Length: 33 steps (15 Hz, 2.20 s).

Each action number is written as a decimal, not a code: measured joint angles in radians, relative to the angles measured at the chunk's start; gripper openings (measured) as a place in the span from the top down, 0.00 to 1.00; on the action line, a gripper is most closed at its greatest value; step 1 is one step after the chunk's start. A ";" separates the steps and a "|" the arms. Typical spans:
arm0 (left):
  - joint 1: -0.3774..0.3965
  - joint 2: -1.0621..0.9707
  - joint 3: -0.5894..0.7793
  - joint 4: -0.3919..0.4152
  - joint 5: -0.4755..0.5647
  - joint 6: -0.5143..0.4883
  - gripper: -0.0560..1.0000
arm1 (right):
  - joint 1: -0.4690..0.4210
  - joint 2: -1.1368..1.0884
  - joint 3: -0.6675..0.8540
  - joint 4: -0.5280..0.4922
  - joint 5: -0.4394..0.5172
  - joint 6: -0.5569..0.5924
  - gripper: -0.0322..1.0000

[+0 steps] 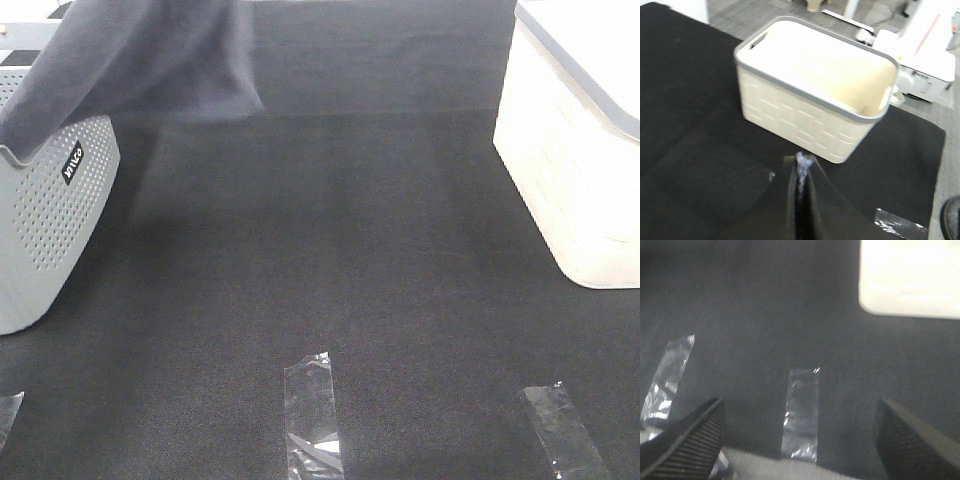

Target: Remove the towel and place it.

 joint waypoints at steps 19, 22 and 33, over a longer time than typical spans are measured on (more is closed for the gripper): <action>-0.261 0.000 0.000 -0.019 0.009 0.005 0.94 | 0.001 0.908 -0.018 1.474 -0.128 -1.711 0.32; -0.262 0.000 0.000 -0.026 0.009 0.005 0.94 | 0.192 0.994 -0.018 1.500 -0.319 -1.749 0.32; -0.262 0.000 0.000 -0.028 0.009 0.005 0.94 | 0.353 1.387 -0.222 1.523 -0.441 -1.787 0.32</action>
